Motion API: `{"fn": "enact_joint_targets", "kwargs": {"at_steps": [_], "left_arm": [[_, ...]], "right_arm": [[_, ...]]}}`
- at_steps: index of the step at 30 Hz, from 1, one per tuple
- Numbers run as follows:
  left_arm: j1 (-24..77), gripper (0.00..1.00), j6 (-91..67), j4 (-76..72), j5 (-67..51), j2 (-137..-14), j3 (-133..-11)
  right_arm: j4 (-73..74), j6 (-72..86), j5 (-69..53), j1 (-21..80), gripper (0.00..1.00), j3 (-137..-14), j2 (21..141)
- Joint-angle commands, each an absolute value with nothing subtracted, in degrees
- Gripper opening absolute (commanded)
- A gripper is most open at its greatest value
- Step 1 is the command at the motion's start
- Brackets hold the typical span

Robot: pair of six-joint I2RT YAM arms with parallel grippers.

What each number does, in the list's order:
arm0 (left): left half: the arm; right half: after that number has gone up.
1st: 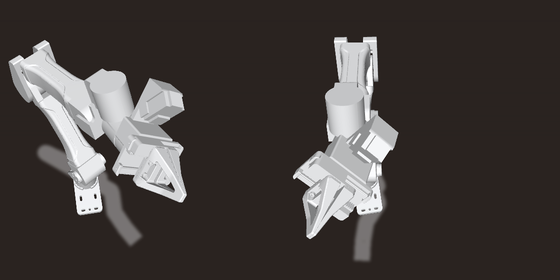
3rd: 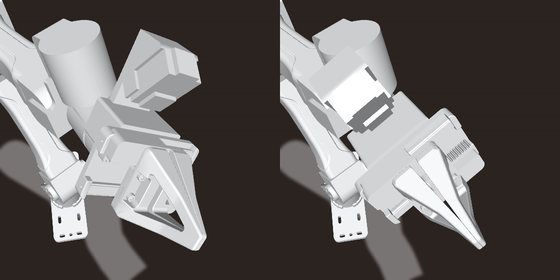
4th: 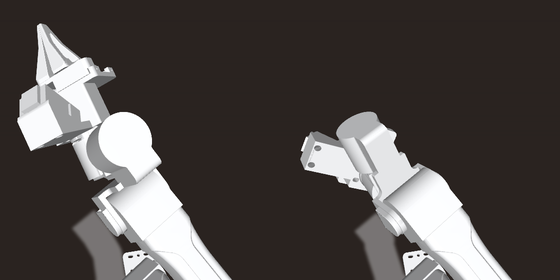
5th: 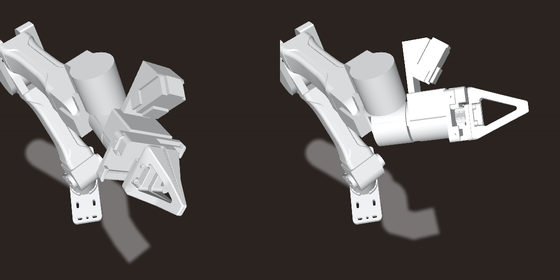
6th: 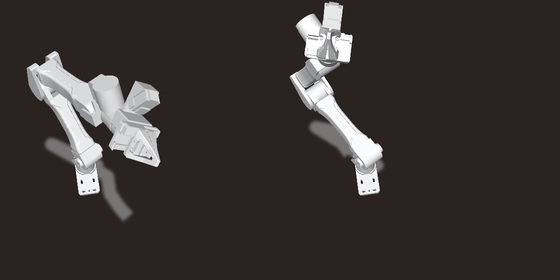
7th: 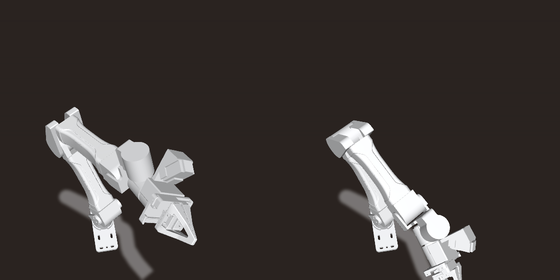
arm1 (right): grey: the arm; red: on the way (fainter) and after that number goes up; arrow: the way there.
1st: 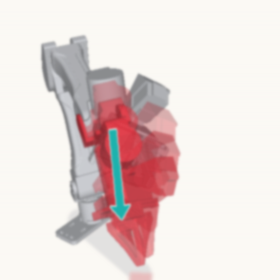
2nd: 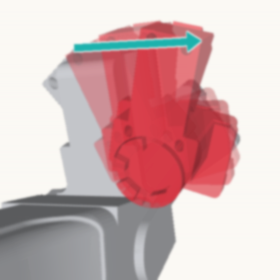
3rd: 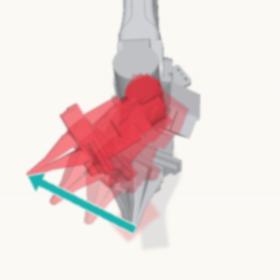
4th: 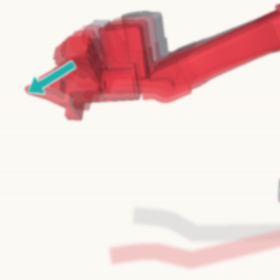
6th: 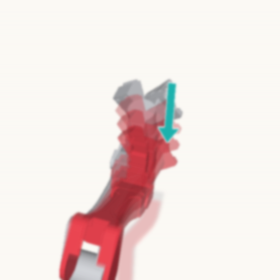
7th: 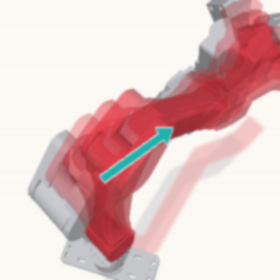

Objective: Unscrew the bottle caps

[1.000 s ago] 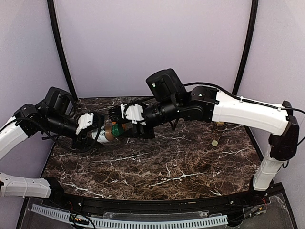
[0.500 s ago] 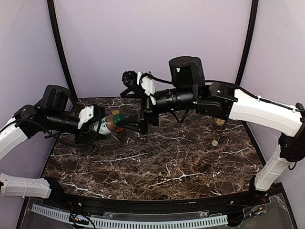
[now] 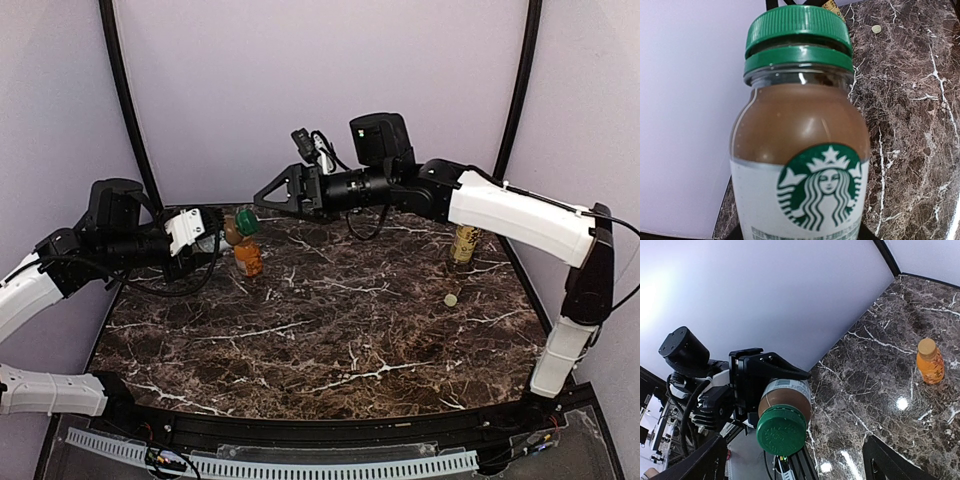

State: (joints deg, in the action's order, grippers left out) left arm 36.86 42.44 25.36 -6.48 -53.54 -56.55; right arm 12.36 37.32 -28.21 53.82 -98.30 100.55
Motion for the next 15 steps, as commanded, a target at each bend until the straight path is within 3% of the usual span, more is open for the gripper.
{"fn": "enact_joint_targets", "kwargs": {"at_steps": [1, 6, 15], "left_arm": [[36.7, 0.16, 44.4, 22.4, -4.1, -52.4, -55.3], [36.7, 0.16, 45.1, 21.6, -3.7, -52.6, -55.2], [36.6, 0.15, 45.6, 21.3, -3.1, -52.8, -55.1]], "right_arm": [[13.4, 42.1, -31.6, 54.3, 0.93, -102.1, 102.3], [14.9, 42.6, -34.7, 54.3, 0.92, -105.2, 105.7], [15.8, 42.8, -37.6, 54.4, 0.78, -108.5, 109.1]]}}
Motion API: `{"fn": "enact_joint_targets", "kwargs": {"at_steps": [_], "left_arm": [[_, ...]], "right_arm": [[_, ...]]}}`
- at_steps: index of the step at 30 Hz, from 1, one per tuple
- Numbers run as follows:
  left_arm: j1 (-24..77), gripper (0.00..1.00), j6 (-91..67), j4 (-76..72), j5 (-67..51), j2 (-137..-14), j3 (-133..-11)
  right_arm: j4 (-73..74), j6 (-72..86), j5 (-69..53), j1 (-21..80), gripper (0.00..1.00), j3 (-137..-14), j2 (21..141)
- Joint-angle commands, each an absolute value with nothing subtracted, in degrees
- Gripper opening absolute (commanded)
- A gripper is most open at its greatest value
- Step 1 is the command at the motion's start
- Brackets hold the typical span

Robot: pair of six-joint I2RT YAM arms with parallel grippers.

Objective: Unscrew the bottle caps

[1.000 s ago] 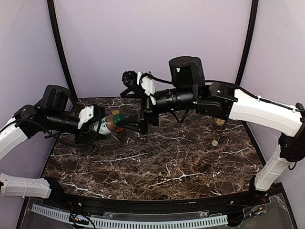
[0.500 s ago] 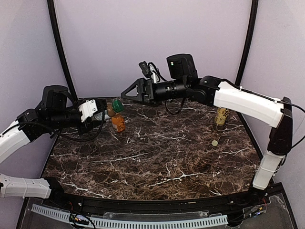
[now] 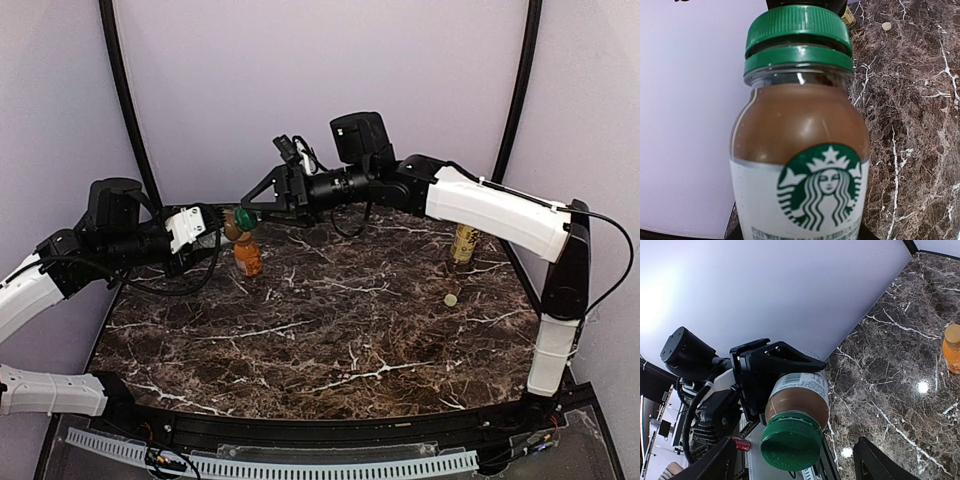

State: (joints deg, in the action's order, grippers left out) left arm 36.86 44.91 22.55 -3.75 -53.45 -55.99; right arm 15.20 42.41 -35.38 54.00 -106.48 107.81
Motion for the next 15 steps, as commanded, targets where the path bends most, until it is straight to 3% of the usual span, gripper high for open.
{"fn": "enact_joint_targets", "kwargs": {"at_steps": [1, 8, 15], "left_arm": [[36.6, 0.16, 45.6, 21.2, -3.1, -52.9, -55.1], [36.7, 0.16, 45.9, 20.7, -2.9, -52.8, -54.6], [36.7, 0.16, 46.1, 20.7, -2.4, -52.8, -54.6]], "right_arm": [[15.9, 42.7, -37.8, 54.5, 0.77, -108.6, 109.3], [16.3, 42.3, -38.8, 55.0, 0.64, -110.4, 111.0], [16.6, 42.0, -40.3, 55.3, 0.37, -112.0, 112.5]]}}
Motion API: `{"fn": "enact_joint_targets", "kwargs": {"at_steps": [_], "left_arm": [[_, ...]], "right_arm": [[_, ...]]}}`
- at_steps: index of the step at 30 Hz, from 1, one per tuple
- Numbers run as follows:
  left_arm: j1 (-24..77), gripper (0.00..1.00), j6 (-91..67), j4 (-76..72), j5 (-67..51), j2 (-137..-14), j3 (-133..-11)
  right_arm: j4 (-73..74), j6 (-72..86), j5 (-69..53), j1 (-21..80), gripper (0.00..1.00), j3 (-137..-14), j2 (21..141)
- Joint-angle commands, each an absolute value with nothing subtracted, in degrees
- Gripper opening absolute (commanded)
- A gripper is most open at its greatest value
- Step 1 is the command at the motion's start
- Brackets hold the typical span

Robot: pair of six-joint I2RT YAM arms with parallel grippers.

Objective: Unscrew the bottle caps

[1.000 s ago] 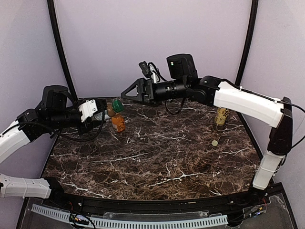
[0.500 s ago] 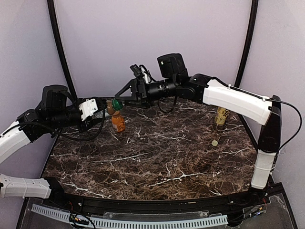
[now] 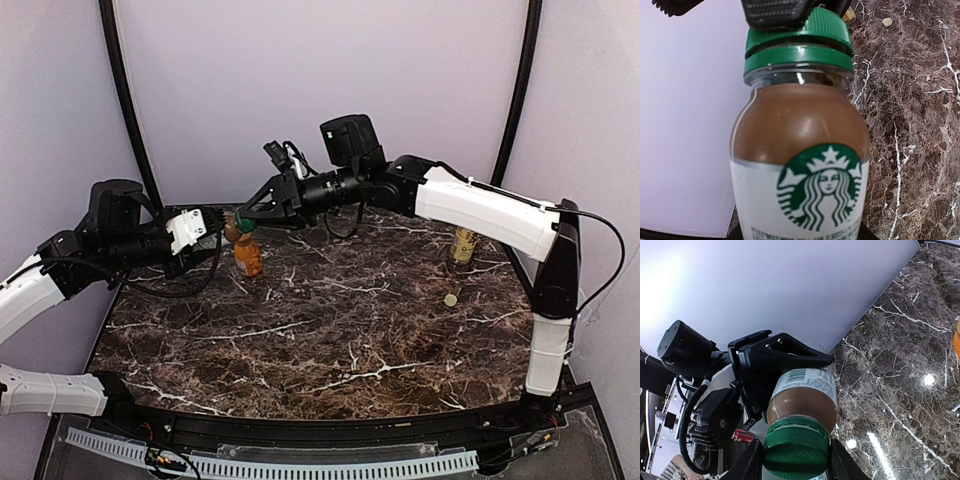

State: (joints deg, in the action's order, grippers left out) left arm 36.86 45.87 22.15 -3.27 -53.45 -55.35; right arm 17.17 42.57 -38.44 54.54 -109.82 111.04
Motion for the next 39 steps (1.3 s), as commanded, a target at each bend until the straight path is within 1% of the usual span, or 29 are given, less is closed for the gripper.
{"fn": "enact_joint_targets", "kwargs": {"at_steps": [1, 9, 12, 15, 18, 21, 23, 27, 34, 39], "left_arm": [[36.7, 0.16, 46.2, 20.7, -2.2, -52.8, -54.5], [36.7, 0.16, 46.0, 20.1, -1.6, -52.7, -54.1], [36.7, 0.15, 45.8, 20.9, -3.3, -52.5, -54.0], [36.7, 0.13, 45.7, 26.6, -9.6, -52.6, -55.1], [36.6, 0.13, 45.6, 35.0, -20.6, -52.9, -56.4], [36.6, 0.14, 44.5, 39.3, -27.0, -53.1, -57.6], [36.7, 0.14, 43.6, 41.4, -30.9, -53.2, -58.2], [36.7, 0.14, 43.0, 45.1, -37.4, -53.5, -59.2], [36.6, 0.11, 43.7, 46.9, -38.4, -53.3, -58.5], [36.7, 0.11, 43.4, 46.3, -38.7, -53.2, -58.4]], "right_arm": [[16.7, 41.9, -40.4, 55.3, 0.33, -112.1, 112.5], [18.4, 39.1, -41.8, 55.6, 0.12, -112.4, 112.2], [19.5, 28.8, -42.0, 56.7, 0.00, -113.1, 110.5], [23.1, 10.9, -35.9, 59.8, 0.00, -112.9, 106.9], [23.9, -7.7, -35.0, 64.0, 0.00, -109.2, 103.3], [22.4, -20.5, -29.2, 66.9, 0.00, -104.9, 100.6], [23.1, -28.4, -25.1, 68.4, 0.00, -104.5, 100.2], [23.9, -40.0, -20.3, 70.2, 0.00, -103.8, 99.2], [23.3, -55.5, -15.3, 71.8, 0.00, -99.4, 96.2], [22.1, -59.4, -11.3, 72.7, 0.00, -98.3, 96.4]]}}
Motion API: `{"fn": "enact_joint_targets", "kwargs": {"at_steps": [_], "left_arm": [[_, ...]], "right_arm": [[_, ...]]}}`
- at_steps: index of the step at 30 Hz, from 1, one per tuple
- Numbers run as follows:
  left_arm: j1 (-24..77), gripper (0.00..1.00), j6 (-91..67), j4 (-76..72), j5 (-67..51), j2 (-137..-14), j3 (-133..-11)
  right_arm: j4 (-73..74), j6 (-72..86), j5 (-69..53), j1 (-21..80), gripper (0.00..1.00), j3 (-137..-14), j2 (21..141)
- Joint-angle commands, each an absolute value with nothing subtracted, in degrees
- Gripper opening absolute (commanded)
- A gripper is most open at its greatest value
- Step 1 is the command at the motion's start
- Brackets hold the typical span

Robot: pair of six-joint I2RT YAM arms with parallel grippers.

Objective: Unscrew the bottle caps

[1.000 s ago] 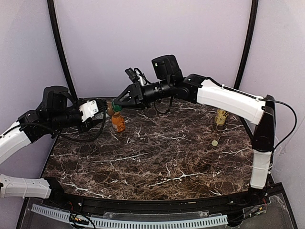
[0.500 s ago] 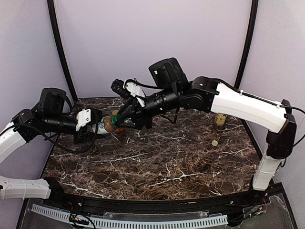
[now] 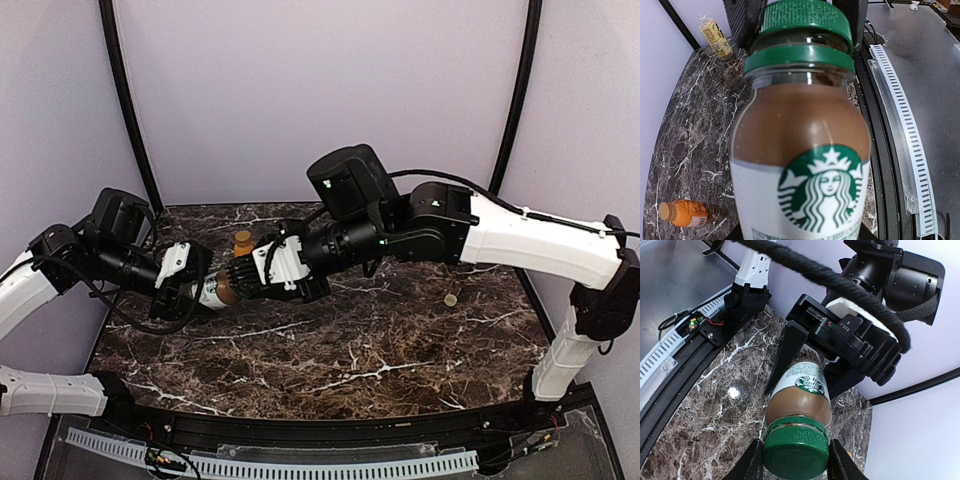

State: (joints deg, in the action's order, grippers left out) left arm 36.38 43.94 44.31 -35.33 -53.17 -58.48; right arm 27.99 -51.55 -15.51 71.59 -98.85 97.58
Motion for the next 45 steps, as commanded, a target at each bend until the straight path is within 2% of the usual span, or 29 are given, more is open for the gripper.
{"fn": "enact_joint_targets", "kwargs": {"at_steps": [1, 3, 5, 7, 8, 9, 11, 13, 19, 26, 32, 36, 41, 45], "left_arm": [[36.7, 0.11, 43.4, 46.2, -38.6, -53.2, -58.4], [36.6, 0.11, 43.3, 46.0, -38.3, -53.2, -58.5], [36.6, 0.11, 43.3, 45.9, -38.2, -53.1, -58.6], [36.6, 0.11, 43.3, 45.9, -38.2, -53.0, -58.6], [36.6, 0.11, 43.3, 45.9, -38.2, -52.9, -58.6], [36.7, 0.11, 43.3, 45.9, -38.3, -52.9, -58.6], [36.6, 0.11, 43.4, 45.9, -38.4, -52.8, -58.7], [36.6, 0.11, 43.3, 45.8, -38.4, -52.8, -58.7], [36.7, 0.10, 43.2, 45.8, -37.9, -52.6, -58.5], [36.6, 0.06, 43.2, 46.6, -39.3, -51.8, -57.7], [36.5, 0.06, 43.5, 46.7, -39.2, -51.9, -57.7], [35.9, 0.06, 40.4, 43.5, -36.4, -51.2, -57.2], [33.2, 0.07, 33.7, 34.4, -30.8, -49.8, -55.7], [32.0, 0.09, 31.9, 32.2, -29.4, -49.1, -54.8]], "right_arm": [[22.0, -59.4, -10.7, 72.9, 0.00, -98.5, 96.6], [21.6, -59.4, -10.1, 73.1, 0.00, -98.3, 96.8], [20.8, -59.2, -9.2, 73.1, 0.25, -98.0, 96.9], [20.5, -58.2, -8.7, 73.2, 0.41, -98.1, 97.2], [20.5, -57.7, -8.6, 73.2, 0.40, -98.2, 97.3], [20.5, -57.4, -8.6, 73.2, 0.32, -98.4, 97.4], [20.5, -56.9, -8.5, 73.2, 0.11, -98.7, 97.5], [20.4, -56.9, -8.5, 73.2, 0.00, -98.8, 97.6], [19.6, -56.8, -9.1, 73.1, 0.00, -97.6, 95.6], [8.3, -60.6, -10.0, 72.2, 0.00, -83.3, 85.7], [7.6, -57.1, -7.6, 71.4, 0.00, -83.1, 84.5], [11.4, -38.0, -3.0, 65.8, 0.00, -86.7, 85.0], [33.8, -5.1, 4.8, 52.6, 0.00, -94.2, 89.2], [48.7, 10.6, 5.4, 45.6, 0.00, -90.6, 94.0]]}}
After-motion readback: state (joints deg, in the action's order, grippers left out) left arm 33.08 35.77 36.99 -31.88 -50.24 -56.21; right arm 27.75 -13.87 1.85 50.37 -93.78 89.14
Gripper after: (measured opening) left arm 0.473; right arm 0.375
